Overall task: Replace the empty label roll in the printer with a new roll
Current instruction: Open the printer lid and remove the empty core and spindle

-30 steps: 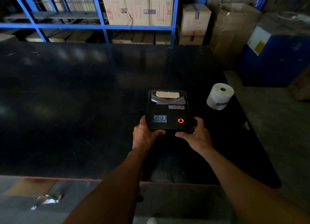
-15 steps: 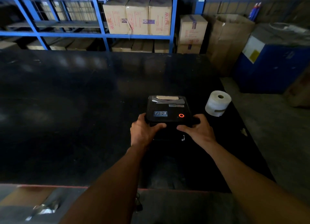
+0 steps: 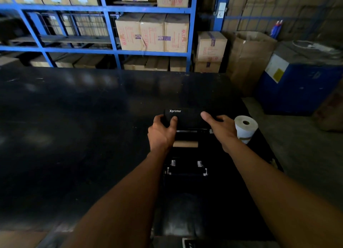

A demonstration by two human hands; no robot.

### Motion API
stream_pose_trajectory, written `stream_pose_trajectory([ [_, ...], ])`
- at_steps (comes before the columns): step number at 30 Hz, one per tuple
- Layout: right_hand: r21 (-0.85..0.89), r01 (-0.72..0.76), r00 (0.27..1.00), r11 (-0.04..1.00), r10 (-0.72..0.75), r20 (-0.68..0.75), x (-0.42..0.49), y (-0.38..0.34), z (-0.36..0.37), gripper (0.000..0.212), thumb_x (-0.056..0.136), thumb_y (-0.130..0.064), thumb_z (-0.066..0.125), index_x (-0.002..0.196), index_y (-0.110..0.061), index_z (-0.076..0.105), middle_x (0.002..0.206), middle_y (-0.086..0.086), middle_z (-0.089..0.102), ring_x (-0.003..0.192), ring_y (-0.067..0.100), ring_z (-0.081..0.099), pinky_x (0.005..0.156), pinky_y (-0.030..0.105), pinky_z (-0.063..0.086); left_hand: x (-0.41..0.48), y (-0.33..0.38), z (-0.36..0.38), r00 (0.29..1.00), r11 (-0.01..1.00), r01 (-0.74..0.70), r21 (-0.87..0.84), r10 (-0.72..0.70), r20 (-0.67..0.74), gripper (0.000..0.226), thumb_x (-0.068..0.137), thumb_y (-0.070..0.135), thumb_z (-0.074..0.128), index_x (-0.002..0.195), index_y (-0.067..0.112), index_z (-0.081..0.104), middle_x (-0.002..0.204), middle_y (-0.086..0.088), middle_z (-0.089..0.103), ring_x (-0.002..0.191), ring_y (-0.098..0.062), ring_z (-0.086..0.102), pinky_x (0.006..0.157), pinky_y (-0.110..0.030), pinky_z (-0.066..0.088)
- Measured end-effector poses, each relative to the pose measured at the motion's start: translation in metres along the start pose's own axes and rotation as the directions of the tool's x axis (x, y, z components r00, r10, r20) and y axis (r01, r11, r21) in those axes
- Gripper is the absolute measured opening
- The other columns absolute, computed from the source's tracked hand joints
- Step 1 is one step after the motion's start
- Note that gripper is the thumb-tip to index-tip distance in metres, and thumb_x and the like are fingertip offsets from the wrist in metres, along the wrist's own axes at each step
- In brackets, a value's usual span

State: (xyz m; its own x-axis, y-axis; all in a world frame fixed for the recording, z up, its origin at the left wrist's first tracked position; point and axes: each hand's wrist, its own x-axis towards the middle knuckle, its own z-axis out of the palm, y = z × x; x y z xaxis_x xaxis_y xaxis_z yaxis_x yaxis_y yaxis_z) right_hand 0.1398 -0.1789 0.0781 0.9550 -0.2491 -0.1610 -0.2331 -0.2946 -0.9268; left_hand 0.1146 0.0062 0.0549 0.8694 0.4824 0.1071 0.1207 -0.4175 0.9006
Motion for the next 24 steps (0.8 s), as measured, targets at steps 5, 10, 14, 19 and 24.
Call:
stream_pose_trajectory([
  [5,-0.008,-0.049,0.999,0.999,0.049,-0.023,0.042,-0.021,0.005,0.058,0.068,-0.073,0.066,0.083,-0.016,0.064,0.091,0.007,0.069,0.079,0.023,0.065,0.081,0.04,0.055,0.033,0.015,0.016,0.998,0.998,0.047,-0.046,-0.049,-0.047,0.055,0.083,0.059,0.055,0.118,0.017,0.064,0.109,-0.013,0.071,0.106,-0.031,0.062,0.091,-0.034,0.046],
  [10,0.133,-0.216,0.976,0.967,0.219,-0.01,0.079,-0.027,0.01,0.073,0.087,-0.073,0.04,0.121,-0.012,0.061,0.12,0.009,0.063,0.106,0.027,0.061,0.096,0.045,0.047,0.064,0.022,0.024,0.988,0.977,0.155,-0.147,-0.156,0.006,0.047,0.088,0.055,0.041,0.104,0.022,0.069,0.098,-0.008,0.067,0.091,-0.026,0.055,0.079,-0.034,0.037],
  [14,0.146,-0.236,0.972,0.961,0.235,0.023,0.097,-0.027,0.015,0.065,0.091,-0.069,0.036,0.114,-0.013,0.06,0.119,0.011,0.066,0.107,0.031,0.063,0.097,0.048,0.05,0.075,0.025,0.031,0.982,0.969,0.186,-0.165,-0.179,0.055,0.034,0.089,0.052,0.038,0.09,0.031,0.065,0.094,-0.004,0.064,0.087,-0.021,0.057,0.077,-0.035,0.04],
  [19,0.173,-0.252,0.968,0.952,0.249,0.041,0.109,-0.025,0.019,0.06,0.093,-0.065,0.038,0.123,-0.016,0.058,0.107,0.006,0.061,0.099,0.028,0.061,0.096,0.05,0.052,0.076,0.025,0.038,0.98,0.968,0.197,-0.157,-0.199,0.006,0.033,0.087,0.045,0.038,0.076,0.032,0.065,0.082,0.001,0.065,0.086,-0.023,0.06,0.081,-0.039,0.045],
  [24,0.194,-0.25,0.968,0.949,0.249,0.029,0.108,-0.021,0.023,0.051,0.096,-0.057,0.041,0.123,-0.018,0.059,0.103,0.004,0.059,0.094,0.025,0.06,0.093,0.049,0.053,0.074,0.022,0.037,0.983,0.973,0.182,-0.14,-0.184,0.0,0.033,0.088,0.041,0.037,0.076,0.03,0.065,0.082,-0.002,0.064,0.087,-0.025,0.059,0.082,-0.041,0.045],
])
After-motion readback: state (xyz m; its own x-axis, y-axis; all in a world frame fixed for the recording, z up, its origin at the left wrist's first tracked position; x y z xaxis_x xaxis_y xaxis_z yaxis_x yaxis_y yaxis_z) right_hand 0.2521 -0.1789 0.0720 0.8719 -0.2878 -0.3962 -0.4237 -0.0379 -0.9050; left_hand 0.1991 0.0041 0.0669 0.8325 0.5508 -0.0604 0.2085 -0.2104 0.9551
